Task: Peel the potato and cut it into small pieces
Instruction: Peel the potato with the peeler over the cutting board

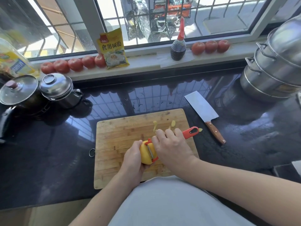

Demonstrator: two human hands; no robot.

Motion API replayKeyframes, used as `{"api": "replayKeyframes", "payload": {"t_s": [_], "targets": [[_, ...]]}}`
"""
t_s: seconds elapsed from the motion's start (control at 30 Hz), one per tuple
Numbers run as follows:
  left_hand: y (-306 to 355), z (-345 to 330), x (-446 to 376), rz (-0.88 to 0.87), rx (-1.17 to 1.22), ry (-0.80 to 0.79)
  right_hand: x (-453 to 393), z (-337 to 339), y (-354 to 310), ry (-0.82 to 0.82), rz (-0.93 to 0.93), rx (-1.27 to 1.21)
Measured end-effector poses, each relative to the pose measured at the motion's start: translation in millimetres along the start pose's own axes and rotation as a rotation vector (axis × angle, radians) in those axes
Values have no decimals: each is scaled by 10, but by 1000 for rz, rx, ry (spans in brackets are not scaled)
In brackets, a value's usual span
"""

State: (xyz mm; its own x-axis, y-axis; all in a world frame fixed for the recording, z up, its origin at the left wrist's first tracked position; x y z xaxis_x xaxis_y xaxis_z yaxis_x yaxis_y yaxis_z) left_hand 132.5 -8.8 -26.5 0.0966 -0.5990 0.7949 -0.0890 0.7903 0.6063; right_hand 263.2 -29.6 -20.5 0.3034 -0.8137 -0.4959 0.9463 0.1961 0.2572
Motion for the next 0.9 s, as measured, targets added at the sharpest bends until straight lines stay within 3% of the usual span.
{"api": "replayKeyframes", "payload": {"t_s": [0.33,0.6,0.7,0.8,0.9], "targets": [[-77,-49,-113,-35,-137,69,-25,-114,-76,-133,8,35],[-88,-11,-238,2,22,197,-85,-255,-213,-497,-60,45],[-51,99,-267,45,138,195,-58,-307,-86,-628,-201,18],[-18,201,-262,97,282,51,57,-320,240,-720,-381,-49],[-31,264,-265,119,377,-73,139,-353,479,-574,-647,-338]]}}
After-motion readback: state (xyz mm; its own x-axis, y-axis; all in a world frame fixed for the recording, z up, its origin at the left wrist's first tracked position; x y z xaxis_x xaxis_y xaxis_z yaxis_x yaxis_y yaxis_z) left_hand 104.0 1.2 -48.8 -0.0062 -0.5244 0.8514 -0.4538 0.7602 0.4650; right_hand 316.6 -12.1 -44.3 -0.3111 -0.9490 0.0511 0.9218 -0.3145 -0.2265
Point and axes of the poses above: each hand's wrist, its own x-axis away from the middle knuckle, its own z-axis out of the back of the hand, y = z × x, the point moved 2 cm from there along -x, towards the middle knuckle, and after that the axes turned 11 degrees about y, right-handed, at the moved point
